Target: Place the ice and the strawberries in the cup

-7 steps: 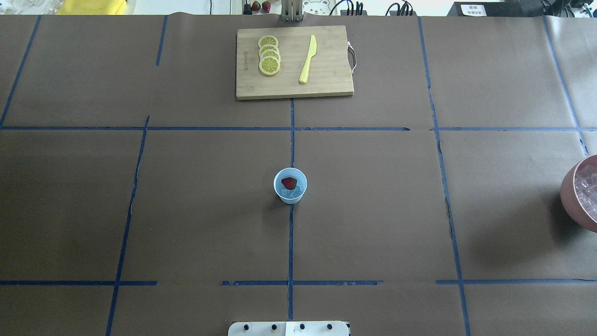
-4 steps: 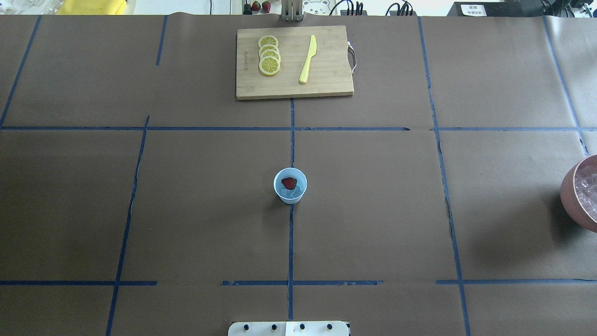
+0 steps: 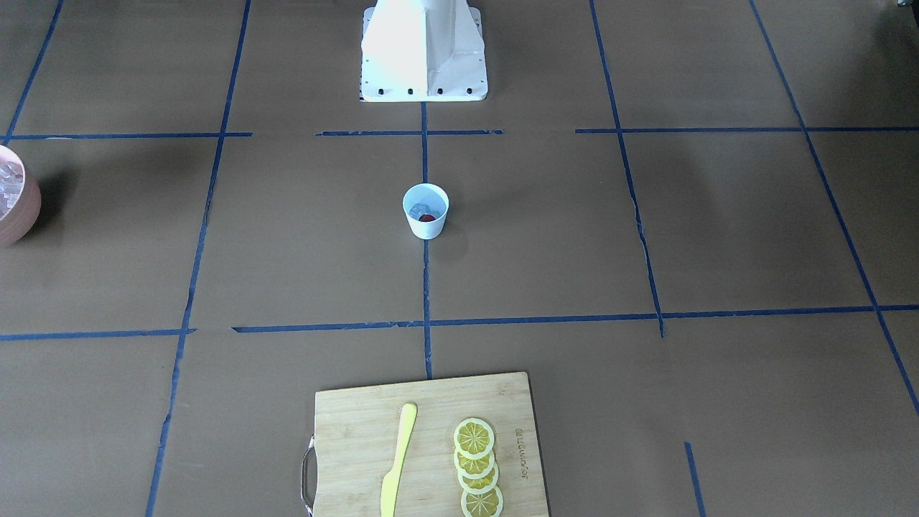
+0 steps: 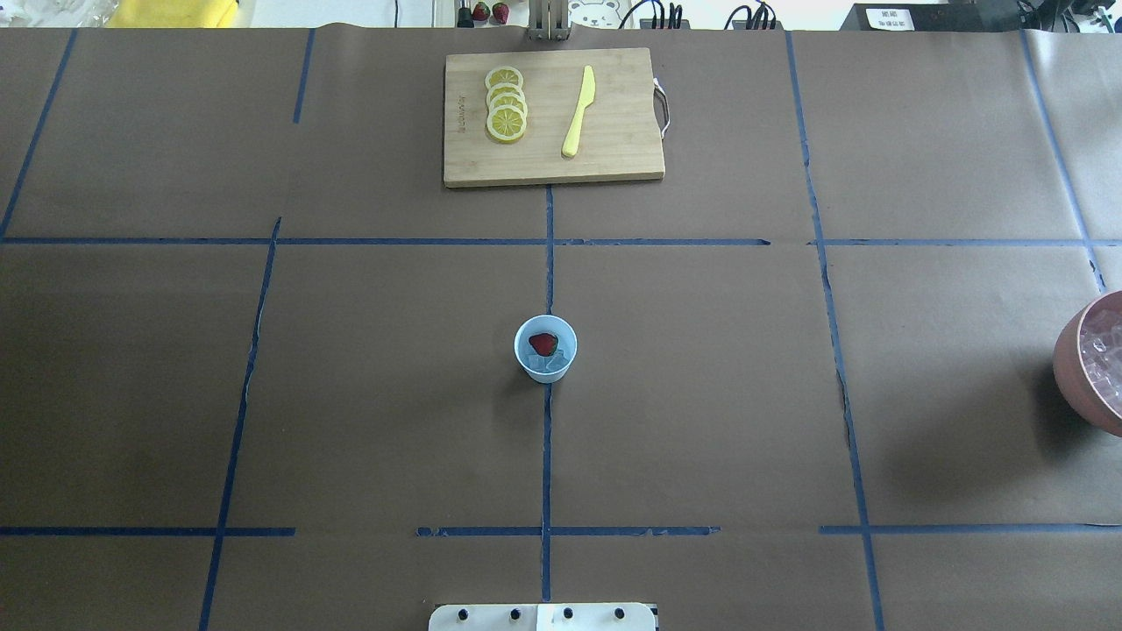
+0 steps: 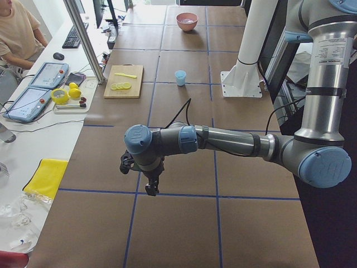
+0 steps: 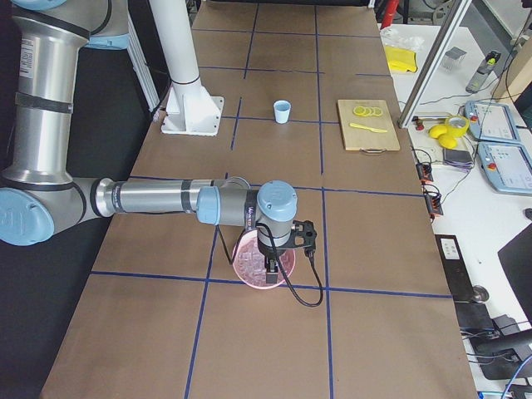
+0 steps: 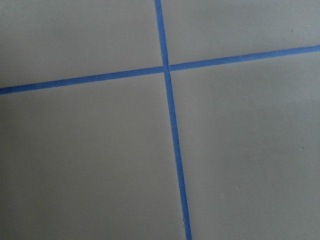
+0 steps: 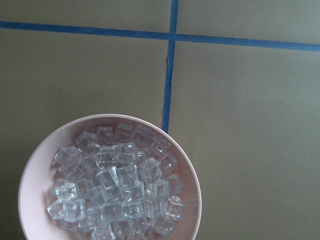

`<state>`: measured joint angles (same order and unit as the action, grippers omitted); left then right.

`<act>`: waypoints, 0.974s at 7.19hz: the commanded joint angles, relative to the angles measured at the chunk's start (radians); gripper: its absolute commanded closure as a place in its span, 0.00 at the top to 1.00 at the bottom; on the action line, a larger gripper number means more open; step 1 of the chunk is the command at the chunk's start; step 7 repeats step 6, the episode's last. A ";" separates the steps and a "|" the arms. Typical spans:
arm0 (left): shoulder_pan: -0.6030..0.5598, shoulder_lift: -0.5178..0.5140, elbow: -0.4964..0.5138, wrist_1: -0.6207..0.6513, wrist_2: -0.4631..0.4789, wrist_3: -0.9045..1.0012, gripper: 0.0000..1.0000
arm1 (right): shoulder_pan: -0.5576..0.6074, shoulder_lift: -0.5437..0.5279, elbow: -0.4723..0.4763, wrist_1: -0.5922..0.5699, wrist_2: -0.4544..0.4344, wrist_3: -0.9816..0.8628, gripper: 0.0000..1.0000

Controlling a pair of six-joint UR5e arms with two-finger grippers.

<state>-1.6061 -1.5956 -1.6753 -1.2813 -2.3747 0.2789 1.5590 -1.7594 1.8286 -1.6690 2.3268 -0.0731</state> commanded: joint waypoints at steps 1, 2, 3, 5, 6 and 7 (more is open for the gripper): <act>0.000 0.009 -0.003 -0.001 0.046 -0.001 1.00 | 0.001 0.000 -0.002 0.000 -0.001 -0.001 1.00; 0.000 0.009 -0.003 -0.003 0.048 -0.003 1.00 | -0.001 0.001 -0.002 0.000 -0.001 -0.001 1.00; 0.000 0.009 -0.003 -0.001 0.046 0.000 1.00 | -0.001 0.000 -0.002 0.000 -0.001 -0.001 1.00; 0.000 0.009 -0.003 -0.003 0.045 0.002 1.00 | 0.001 0.001 -0.003 0.000 -0.001 -0.001 1.00; 0.000 0.003 -0.004 -0.001 0.042 0.002 1.00 | -0.001 0.003 -0.006 0.000 -0.004 -0.001 1.00; 0.000 0.003 -0.004 -0.001 0.042 0.002 1.00 | -0.001 0.003 -0.006 0.000 -0.004 -0.001 1.00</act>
